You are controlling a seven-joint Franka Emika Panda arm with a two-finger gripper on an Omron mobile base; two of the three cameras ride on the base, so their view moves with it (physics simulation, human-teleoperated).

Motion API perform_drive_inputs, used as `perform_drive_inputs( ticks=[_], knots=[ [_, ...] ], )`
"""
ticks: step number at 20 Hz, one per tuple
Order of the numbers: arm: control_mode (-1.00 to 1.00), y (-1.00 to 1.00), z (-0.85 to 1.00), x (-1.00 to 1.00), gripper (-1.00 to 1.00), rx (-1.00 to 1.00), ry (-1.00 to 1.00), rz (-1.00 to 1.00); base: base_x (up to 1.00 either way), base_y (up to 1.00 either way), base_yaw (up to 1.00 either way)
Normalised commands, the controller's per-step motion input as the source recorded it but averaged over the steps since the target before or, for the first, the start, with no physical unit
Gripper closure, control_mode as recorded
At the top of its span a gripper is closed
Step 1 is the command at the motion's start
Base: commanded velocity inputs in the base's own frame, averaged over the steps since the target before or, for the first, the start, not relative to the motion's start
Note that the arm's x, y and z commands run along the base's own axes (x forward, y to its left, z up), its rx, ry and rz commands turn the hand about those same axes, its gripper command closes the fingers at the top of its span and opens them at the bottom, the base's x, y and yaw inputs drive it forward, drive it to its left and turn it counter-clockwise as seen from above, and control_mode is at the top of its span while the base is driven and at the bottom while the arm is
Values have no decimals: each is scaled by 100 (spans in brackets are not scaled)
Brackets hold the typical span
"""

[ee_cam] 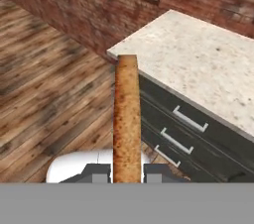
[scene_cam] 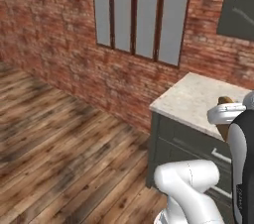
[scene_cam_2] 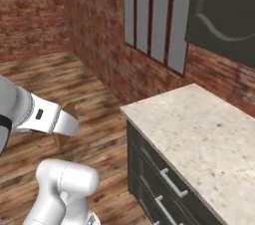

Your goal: Start the toaster. Once the lever pops up, take the bread to the plate on the dining counter.

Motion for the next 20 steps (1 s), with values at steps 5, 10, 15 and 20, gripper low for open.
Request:
perform_drive_inputs(
  ticks=[5,10,15,20],
  knots=[
    [100,0,0,0,100,0,0,0,-13,0,68],
    [100,0,0,0,100,0,0,0,-10,3,68],
    [100,0,0,0,100,0,0,0,-1,7,66],
    [100,0,0,0,100,0,0,0,0,7,62]
  ],
)
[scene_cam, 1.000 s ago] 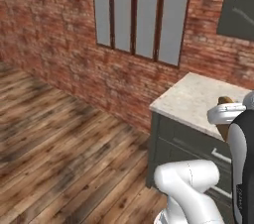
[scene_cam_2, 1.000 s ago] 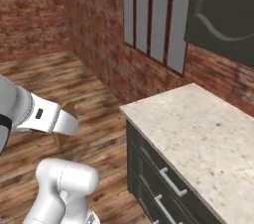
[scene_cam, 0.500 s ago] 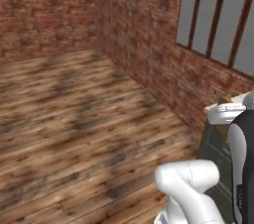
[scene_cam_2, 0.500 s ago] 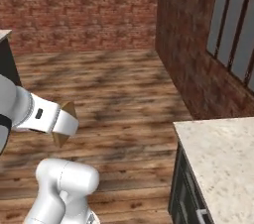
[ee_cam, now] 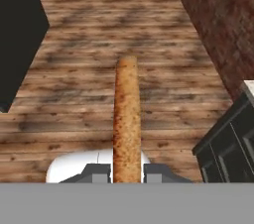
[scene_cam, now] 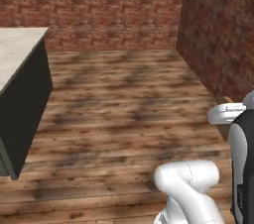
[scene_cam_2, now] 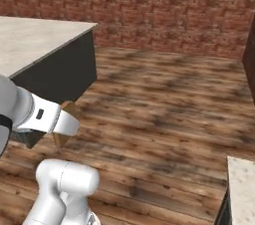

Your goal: Start the toaster. Once the lever pops up, take the bread to the plate on the dining counter.

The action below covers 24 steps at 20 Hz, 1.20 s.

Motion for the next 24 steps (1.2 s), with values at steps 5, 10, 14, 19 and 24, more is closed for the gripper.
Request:
perform_drive_inputs(
  ticks=[5,10,14,19,24],
  knots=[
    [100,0,0,0,100,0,0,0,0,13,56],
    [100,0,0,0,100,0,0,0,1,8,53],
    [100,0,0,0,100,0,0,0,6,8,52],
    [100,0,0,0,100,0,0,0,9,21,49],
    [100,0,0,0,100,0,0,0,22,44,47]
  ],
)
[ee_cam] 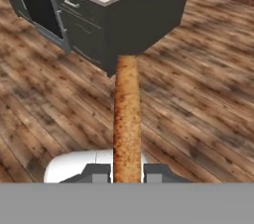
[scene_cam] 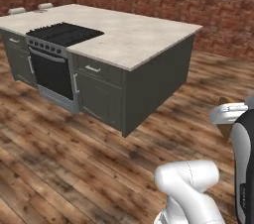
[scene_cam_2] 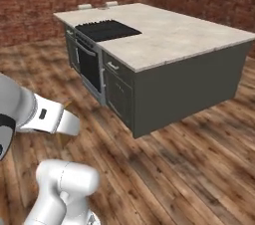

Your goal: Start the toaster. Once the lever pops up, take the bread to the plate on the dining counter.

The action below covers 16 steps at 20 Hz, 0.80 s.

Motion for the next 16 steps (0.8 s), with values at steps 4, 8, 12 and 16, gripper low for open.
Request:
perform_drive_inputs(
  ticks=[4,8,12,16],
  knots=[
    [100,0,0,0,100,0,0,0,46,47,45],
    [100,0,0,0,100,0,0,0,84,42,37],
    [100,0,0,0,100,0,0,0,97,33,33],
    [100,0,0,0,100,0,0,0,100,45,29]
  ],
)
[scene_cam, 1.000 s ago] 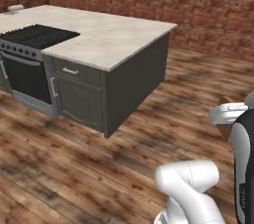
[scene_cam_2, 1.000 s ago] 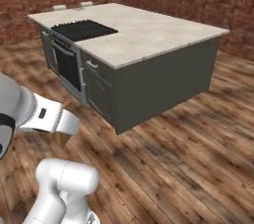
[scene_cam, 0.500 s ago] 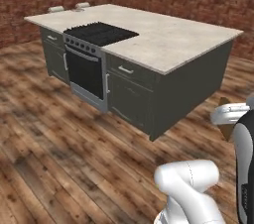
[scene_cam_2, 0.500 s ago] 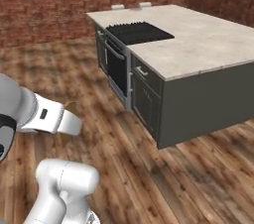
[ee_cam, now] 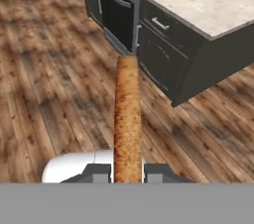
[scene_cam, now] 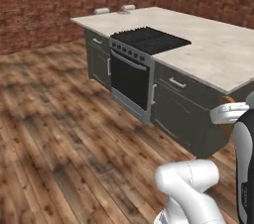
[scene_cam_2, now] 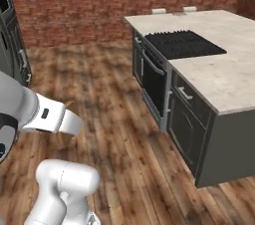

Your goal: Start the toaster. Once the lever pops up, take the bread to the plate on the dining counter.

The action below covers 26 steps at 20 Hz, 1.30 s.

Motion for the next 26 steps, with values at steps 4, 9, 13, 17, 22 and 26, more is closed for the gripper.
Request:
perform_drive_inputs(
  ticks=[4,9,13,17,22,26],
  knots=[
    [100,0,0,0,100,0,0,0,96,43,29],
    [100,0,0,0,100,0,0,0,100,8,21],
    [100,0,0,0,100,0,0,0,100,0,15],
    [100,0,0,0,100,0,0,0,99,10,11],
    [100,0,0,0,100,0,0,0,99,10,6],
    [100,0,0,0,100,0,0,0,97,8,1]
  ],
)
